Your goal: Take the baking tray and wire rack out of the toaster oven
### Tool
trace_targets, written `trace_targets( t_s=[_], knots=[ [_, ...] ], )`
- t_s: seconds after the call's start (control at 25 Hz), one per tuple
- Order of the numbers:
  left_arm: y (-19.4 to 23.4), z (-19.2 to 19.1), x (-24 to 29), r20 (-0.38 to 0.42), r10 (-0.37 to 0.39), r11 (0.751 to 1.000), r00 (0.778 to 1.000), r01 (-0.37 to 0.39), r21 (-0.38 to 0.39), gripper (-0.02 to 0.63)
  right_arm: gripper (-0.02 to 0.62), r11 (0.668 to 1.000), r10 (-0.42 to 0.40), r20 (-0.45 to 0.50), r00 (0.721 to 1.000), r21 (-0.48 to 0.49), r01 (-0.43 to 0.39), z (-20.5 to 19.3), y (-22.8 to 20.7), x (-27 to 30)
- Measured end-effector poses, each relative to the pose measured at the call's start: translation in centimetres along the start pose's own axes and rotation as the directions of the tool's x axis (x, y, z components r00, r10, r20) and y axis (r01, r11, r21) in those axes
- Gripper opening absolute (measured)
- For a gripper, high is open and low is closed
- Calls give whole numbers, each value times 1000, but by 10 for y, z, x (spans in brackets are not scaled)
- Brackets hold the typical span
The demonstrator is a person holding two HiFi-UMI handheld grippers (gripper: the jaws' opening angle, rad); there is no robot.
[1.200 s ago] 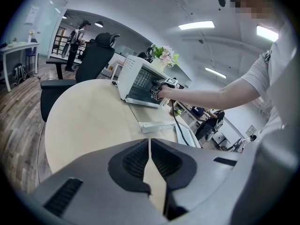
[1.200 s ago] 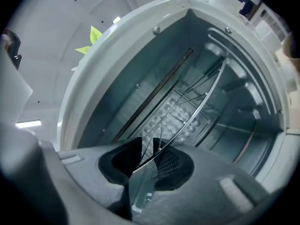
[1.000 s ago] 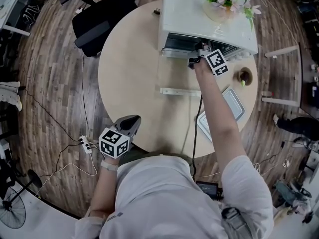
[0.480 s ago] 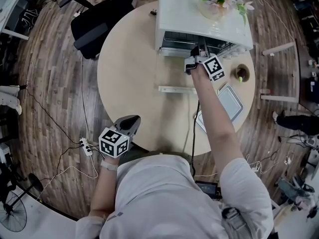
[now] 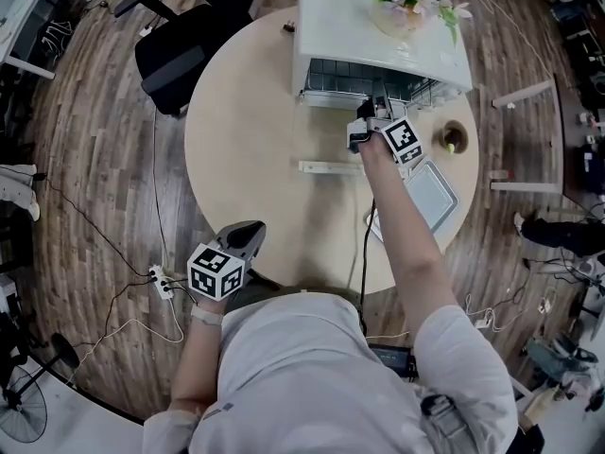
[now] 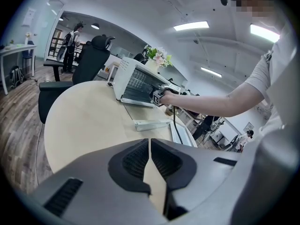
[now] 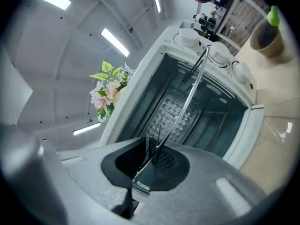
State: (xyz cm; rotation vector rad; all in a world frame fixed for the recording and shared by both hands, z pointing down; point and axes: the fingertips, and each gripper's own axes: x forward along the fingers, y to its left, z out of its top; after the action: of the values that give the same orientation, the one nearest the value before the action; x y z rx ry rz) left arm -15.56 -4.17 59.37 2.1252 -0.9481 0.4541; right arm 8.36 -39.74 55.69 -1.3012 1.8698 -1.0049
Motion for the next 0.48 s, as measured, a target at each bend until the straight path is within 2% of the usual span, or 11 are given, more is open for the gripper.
trace_targets(
  t_s=[0.48],
  knots=[
    [-8,-6,-10,21,-5,1000,1000,4,9,0,18,996,-20,17,1000,90,18,-8,3,-32]
  ],
)
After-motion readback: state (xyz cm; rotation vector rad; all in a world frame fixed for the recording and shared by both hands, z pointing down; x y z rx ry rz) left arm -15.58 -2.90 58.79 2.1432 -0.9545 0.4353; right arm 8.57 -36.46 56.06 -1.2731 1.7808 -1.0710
